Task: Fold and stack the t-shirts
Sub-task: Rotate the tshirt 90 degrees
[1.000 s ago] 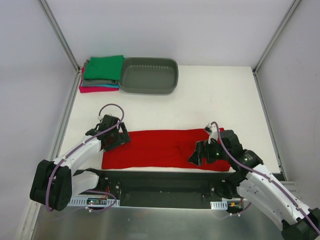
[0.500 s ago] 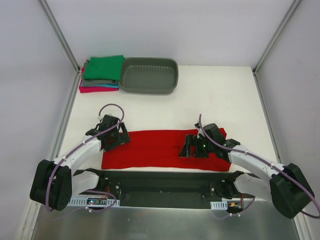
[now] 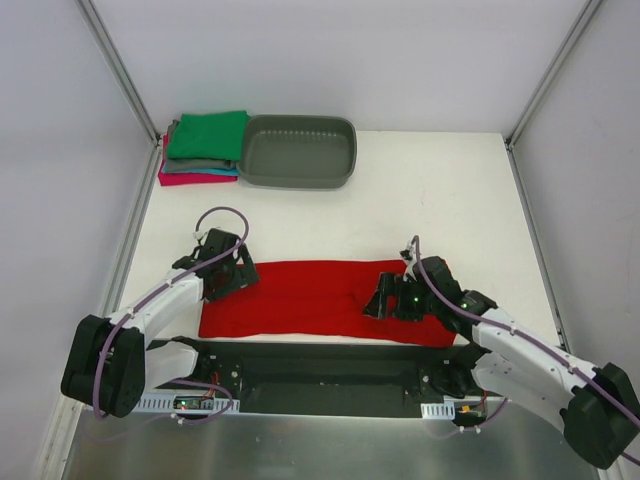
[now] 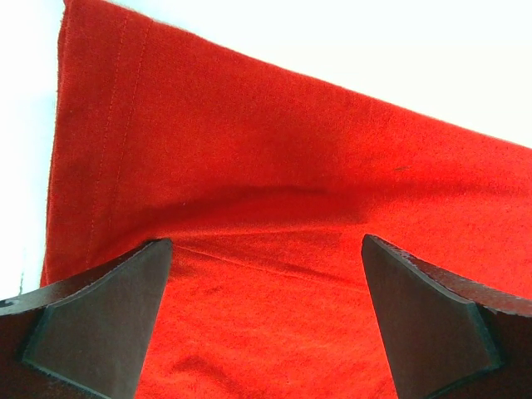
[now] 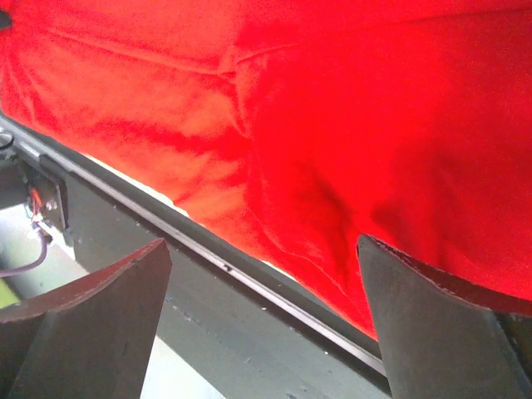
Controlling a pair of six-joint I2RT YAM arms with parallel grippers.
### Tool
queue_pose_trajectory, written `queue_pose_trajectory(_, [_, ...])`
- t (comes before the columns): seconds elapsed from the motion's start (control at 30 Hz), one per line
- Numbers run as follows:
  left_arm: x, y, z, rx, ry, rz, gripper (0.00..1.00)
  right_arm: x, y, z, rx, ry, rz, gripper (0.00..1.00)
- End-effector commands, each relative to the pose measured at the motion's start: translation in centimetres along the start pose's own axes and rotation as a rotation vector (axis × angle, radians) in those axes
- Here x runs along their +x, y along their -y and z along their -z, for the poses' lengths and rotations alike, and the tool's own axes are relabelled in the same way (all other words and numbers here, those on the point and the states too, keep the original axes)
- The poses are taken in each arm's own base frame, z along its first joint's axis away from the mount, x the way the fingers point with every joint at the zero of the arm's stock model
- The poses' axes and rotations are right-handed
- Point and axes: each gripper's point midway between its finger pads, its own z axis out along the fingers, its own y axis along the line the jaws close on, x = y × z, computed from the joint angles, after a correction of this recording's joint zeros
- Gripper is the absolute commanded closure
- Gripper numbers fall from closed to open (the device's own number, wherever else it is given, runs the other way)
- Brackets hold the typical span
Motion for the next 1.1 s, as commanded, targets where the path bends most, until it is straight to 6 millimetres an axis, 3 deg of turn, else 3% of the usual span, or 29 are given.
queue_pose_trajectory(0.0, [1.6, -1.9, -0.7, -0.090, -0.065, 0.007, 0.01, 0.2, 4.6, 0.9, 0.223, 0.071, -0.086, 0.04])
queue_pose_trajectory(0.2, [1.7, -1.2, -0.4, -0.051, -0.075, 0.002, 0.01, 0.5, 9.3, 0.5, 0.381, 0.100, -0.286, 0.04])
queue_pose_trajectory(0.4, [1.6, 0.8, 0.8, 0.071, -0.077, 0.009, 0.01, -3.8, 12.0, 0.4, 0.426, 0.086, -0.377, 0.04])
queue_pose_trajectory(0.53, [2.8, 4.7, 2.3, 0.248, -0.108, 0.059, 0.01, -9.0, 12.9, -0.6, 0.372, 0.028, -0.405, 0.04])
queue_pose_trajectory(0.63, [3.5, 7.3, 3.0, 0.340, -0.097, 0.074, 0.01, -13.1, 14.8, -1.1, 0.384, 0.009, -0.455, 0.04])
queue_pose_trajectory(0.73, [4.2, 8.3, 3.0, 0.353, -0.122, 0.057, 0.01, -17.5, 14.5, -1.8, 0.350, -0.039, -0.472, 0.04])
queue_pose_trajectory(0.87, [5.6, 9.8, 2.6, 0.356, -0.196, 0.039, 0.01, -22.4, 16.0, -4.1, 0.365, -0.080, -0.496, 0.04])
queue_pose_trajectory(0.9, [5.9, 10.3, 2.5, 0.357, -0.213, 0.027, 0.01, -24.4, 16.2, -4.3, 0.376, -0.064, -0.492, 0.04])
queue_pose_trajectory(1.07, [7.7, 14.3, 3.3, 0.432, -0.311, -0.052, 0.01, -30.3, 17.6, -6.2, 0.410, -0.031, -0.475, 0.04])
